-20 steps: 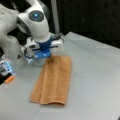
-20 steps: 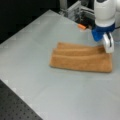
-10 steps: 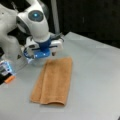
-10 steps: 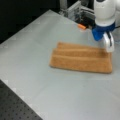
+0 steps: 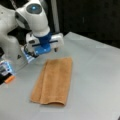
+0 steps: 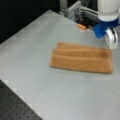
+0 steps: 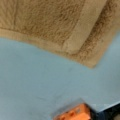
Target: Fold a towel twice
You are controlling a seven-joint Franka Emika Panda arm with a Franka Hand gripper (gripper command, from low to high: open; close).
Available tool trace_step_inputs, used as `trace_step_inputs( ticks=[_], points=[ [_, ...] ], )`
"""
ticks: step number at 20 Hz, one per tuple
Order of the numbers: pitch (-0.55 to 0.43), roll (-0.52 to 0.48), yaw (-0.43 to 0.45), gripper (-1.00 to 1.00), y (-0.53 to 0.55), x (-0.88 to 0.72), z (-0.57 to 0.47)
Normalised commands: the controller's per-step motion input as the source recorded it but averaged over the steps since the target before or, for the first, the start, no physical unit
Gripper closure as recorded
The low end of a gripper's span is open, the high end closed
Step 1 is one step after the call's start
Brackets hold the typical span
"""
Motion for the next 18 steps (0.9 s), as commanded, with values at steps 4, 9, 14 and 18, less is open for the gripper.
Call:
trace_step_inputs(
  ticks=[4,9,14,18],
  points=[
    [0.096,-0.201,0.239,-1.00,0.32,0.73,0.17],
    [0.205,-0.210,0.176,-1.00,0.20,0.74,0.24],
    [0.243,-0.273,0.173,-1.00,0.25,0.72,0.25],
    [0.307,-0.333,0.142,-1.00,0.28,0.53,0.03]
  ],
)
